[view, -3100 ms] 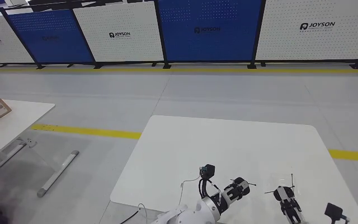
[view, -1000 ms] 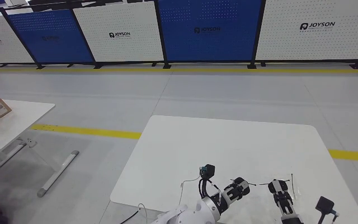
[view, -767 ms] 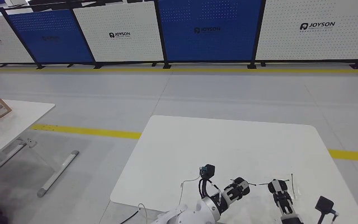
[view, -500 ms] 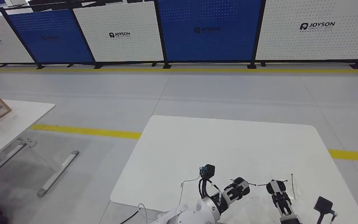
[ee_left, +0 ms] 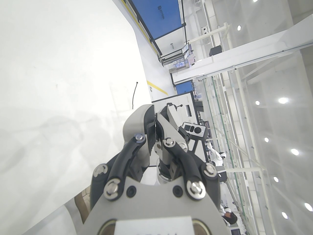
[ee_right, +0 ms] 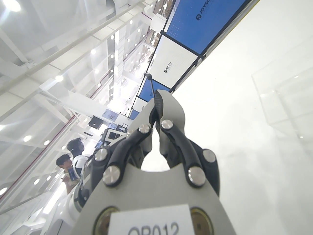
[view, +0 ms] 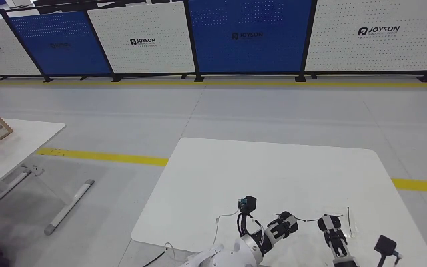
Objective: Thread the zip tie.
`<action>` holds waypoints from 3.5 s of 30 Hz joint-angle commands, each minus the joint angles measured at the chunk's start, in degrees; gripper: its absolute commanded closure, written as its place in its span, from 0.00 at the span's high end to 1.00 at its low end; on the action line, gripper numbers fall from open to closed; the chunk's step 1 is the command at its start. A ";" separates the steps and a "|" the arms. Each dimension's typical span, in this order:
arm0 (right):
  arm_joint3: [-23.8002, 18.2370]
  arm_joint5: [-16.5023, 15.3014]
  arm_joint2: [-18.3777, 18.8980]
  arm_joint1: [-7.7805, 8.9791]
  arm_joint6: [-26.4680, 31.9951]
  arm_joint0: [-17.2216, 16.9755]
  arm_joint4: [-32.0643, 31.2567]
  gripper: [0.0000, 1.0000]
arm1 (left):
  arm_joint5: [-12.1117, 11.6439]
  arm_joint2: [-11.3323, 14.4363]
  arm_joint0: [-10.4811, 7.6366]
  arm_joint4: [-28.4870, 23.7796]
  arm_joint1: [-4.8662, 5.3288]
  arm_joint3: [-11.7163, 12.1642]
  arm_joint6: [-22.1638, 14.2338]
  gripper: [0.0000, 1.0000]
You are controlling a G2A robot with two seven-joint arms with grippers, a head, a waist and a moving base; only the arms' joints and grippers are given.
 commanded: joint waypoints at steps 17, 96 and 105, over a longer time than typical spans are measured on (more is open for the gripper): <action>0.37 -0.73 0.43 -0.38 -1.04 0.21 1.04 0.00 | -1.12 -0.27 -0.77 2.52 0.13 0.92 -1.22 0.00; 2.33 0.91 -1.59 -2.31 0.84 3.17 1.80 0.00 | -1.04 0.69 -1.21 10.78 0.10 1.13 0.60 0.00; 1.80 0.54 -0.78 -2.38 2.06 2.33 3.75 0.00 | -1.04 0.69 -1.21 10.78 0.10 1.13 0.60 0.00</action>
